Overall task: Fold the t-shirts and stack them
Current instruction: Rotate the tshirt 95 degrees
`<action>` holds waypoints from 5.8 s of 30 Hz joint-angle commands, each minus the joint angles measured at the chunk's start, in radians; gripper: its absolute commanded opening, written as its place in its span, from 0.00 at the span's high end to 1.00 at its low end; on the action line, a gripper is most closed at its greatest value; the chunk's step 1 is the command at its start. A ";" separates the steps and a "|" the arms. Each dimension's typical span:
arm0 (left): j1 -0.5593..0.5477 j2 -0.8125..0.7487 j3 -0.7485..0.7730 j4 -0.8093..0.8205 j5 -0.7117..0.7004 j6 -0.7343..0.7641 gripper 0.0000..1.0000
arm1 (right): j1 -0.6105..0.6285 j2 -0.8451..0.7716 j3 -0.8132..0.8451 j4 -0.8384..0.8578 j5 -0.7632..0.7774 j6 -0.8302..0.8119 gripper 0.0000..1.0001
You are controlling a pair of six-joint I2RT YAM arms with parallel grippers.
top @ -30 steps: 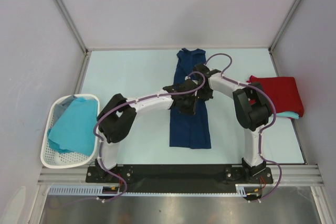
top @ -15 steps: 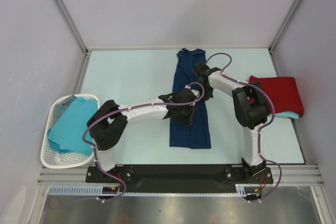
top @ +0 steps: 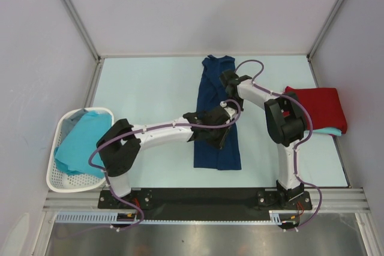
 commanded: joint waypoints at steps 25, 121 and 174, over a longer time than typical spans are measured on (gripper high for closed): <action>-0.020 0.221 0.062 -0.064 0.029 0.008 0.73 | -0.049 0.097 -0.043 -0.031 0.101 -0.006 1.00; 0.119 0.018 -0.093 -0.107 -0.151 -0.037 0.69 | 0.052 -0.483 -0.020 -0.163 0.305 0.040 0.35; -0.040 -0.632 -0.335 -0.196 -0.413 -0.195 0.49 | 0.210 -0.713 -0.272 -0.186 0.169 0.032 0.32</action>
